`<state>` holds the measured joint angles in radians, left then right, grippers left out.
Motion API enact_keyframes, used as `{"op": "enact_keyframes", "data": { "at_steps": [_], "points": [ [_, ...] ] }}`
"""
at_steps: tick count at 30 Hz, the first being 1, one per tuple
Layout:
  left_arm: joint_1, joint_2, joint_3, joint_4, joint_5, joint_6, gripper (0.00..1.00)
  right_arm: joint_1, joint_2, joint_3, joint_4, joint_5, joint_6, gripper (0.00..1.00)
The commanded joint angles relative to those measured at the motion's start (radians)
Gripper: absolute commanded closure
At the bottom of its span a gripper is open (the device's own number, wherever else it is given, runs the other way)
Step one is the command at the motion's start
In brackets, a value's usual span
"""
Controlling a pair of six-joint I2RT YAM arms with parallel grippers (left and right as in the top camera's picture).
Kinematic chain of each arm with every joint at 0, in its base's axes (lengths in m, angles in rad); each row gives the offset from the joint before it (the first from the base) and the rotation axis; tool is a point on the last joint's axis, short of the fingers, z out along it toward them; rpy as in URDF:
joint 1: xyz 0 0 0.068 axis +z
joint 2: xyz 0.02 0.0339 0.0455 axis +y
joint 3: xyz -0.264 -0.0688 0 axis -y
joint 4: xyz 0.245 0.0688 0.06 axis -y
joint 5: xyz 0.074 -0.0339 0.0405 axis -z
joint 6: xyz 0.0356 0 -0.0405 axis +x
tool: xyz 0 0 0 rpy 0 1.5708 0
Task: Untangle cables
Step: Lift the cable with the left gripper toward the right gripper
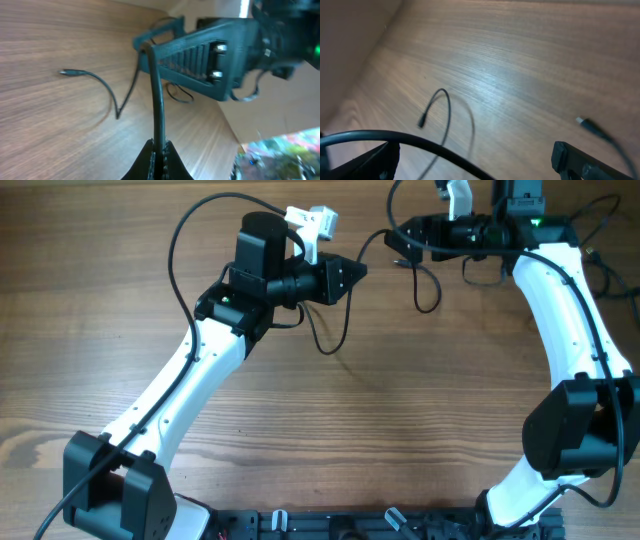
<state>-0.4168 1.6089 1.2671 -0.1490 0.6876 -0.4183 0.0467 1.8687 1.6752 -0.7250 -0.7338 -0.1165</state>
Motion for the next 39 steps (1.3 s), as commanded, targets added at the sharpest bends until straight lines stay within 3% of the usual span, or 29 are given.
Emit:
{"op": "enact_keyframes", "data": {
  "at_steps": [1,11,15,23,27,32,37,39],
  "points": [
    [0.003,0.007,0.001,0.007,0.112,0.046,0.96,-0.017,0.015,0.003,-0.04,-0.04,-0.257,0.0],
    [0.083,0.007,0.001,0.127,0.224,-0.074,0.96,-0.033,0.045,0.002,-0.337,-0.423,-0.614,0.01],
    [0.093,0.007,0.001,0.173,0.216,-0.126,0.96,-0.012,0.045,0.002,-0.365,-0.564,-0.637,0.0],
    [0.093,0.007,0.001,0.319,0.132,-0.381,0.96,0.111,0.045,0.002,-0.206,-0.603,-0.397,0.01],
    [0.093,0.007,0.001,0.36,0.092,-0.501,0.96,0.15,0.045,0.002,-0.061,-0.581,-0.214,0.12],
    [0.093,0.007,0.001,0.383,0.045,-0.614,0.96,0.16,0.045,0.002,0.098,-0.52,0.05,0.19],
    [0.093,0.007,0.001,0.391,0.009,-0.679,0.96,0.16,0.045,0.002,0.141,-0.494,0.155,0.37],
    [0.093,0.007,0.001,0.406,0.01,-0.691,0.94,0.16,0.045,0.002,0.14,-0.494,0.162,0.53]
  ]
}}
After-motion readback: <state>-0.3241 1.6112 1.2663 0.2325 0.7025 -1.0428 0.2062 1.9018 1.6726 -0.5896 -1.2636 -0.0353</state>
